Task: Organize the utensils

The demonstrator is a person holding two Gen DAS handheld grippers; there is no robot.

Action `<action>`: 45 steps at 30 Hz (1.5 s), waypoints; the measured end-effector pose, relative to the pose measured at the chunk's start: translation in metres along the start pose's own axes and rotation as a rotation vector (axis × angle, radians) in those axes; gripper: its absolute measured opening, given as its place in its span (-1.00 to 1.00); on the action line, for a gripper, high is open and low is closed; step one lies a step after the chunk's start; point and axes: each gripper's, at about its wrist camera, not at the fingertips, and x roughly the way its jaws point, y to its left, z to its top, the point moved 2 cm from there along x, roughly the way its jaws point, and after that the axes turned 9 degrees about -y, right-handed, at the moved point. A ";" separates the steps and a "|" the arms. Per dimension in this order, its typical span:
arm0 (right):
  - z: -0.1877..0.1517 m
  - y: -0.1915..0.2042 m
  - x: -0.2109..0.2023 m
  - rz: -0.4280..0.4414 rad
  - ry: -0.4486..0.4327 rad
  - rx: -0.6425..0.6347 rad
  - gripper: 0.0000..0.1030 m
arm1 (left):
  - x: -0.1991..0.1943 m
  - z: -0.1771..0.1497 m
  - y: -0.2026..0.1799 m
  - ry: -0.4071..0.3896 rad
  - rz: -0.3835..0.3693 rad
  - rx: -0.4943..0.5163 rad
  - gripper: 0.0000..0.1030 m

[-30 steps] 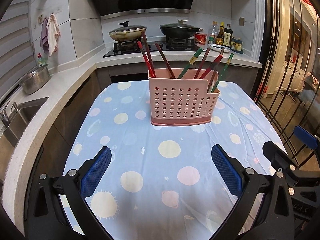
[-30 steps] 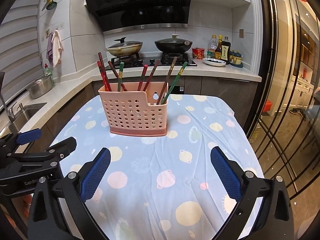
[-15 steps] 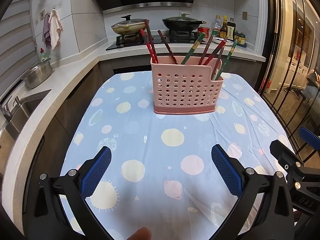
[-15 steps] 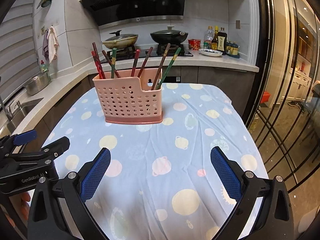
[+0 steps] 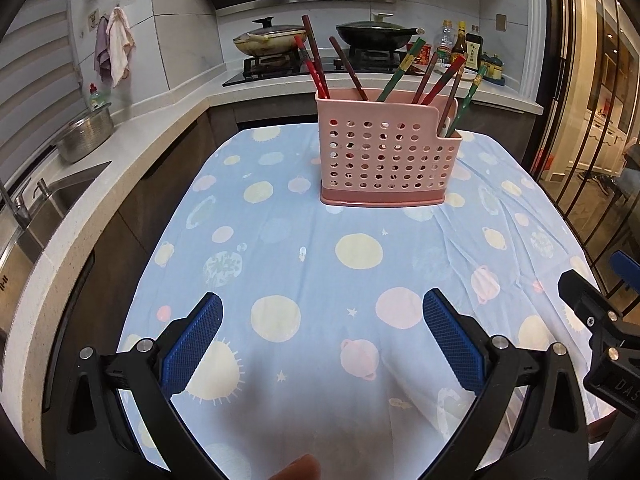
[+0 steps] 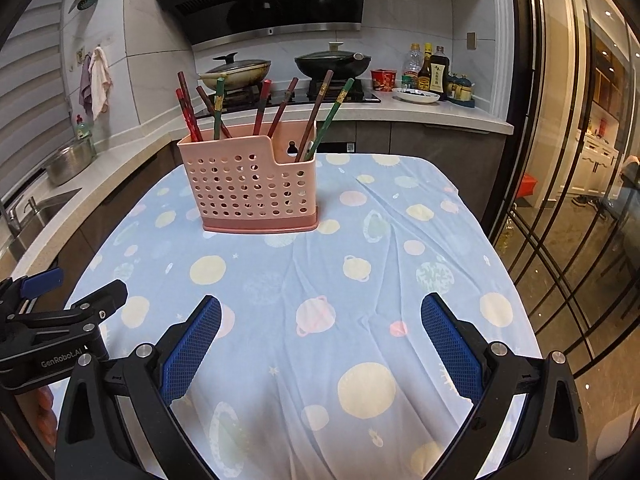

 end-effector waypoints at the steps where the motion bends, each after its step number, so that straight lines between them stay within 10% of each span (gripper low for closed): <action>1: 0.000 0.000 0.001 -0.002 0.000 0.000 0.88 | 0.001 -0.001 0.000 0.003 0.002 0.000 0.86; 45: 0.002 0.003 -0.001 0.003 -0.014 0.000 0.88 | -0.009 0.007 0.001 -0.039 0.026 -0.023 0.86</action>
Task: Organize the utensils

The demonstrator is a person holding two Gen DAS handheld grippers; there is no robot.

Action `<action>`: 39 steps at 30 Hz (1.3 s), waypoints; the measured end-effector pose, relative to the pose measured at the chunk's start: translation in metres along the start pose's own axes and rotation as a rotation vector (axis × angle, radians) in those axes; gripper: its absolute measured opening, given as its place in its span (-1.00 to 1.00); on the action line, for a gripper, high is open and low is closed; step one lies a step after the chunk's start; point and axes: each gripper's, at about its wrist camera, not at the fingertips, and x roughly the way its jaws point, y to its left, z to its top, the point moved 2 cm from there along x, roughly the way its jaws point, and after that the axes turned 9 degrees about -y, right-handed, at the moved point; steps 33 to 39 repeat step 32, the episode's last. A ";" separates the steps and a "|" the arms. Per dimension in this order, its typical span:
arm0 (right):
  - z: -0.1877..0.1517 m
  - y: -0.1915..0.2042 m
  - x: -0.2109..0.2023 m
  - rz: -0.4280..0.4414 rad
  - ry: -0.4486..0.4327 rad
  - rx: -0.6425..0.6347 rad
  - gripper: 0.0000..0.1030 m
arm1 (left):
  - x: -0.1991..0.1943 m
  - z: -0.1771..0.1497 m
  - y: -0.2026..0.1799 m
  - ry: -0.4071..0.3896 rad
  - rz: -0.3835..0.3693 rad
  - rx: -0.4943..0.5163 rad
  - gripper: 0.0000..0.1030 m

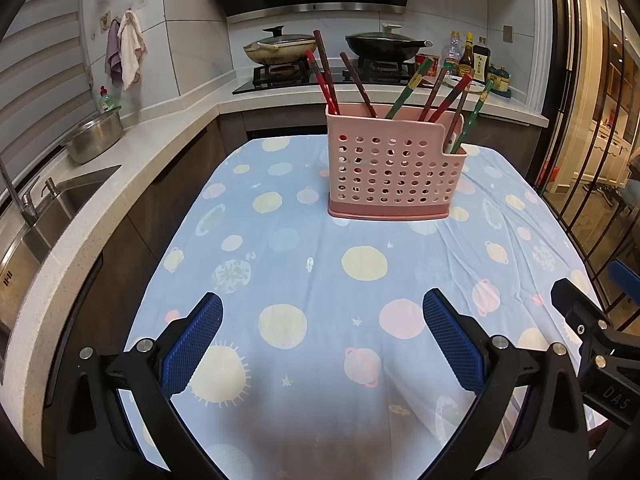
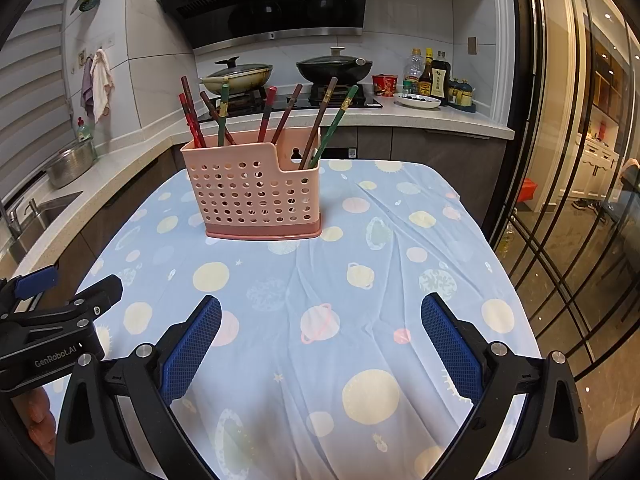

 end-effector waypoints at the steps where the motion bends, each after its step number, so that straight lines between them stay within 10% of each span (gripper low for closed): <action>1: 0.001 0.000 0.000 0.000 0.000 0.000 0.88 | 0.000 0.000 0.000 -0.001 0.004 0.000 0.86; 39: 0.002 -0.001 0.000 -0.008 -0.008 -0.003 0.88 | 0.004 0.000 0.008 0.009 0.029 -0.014 0.86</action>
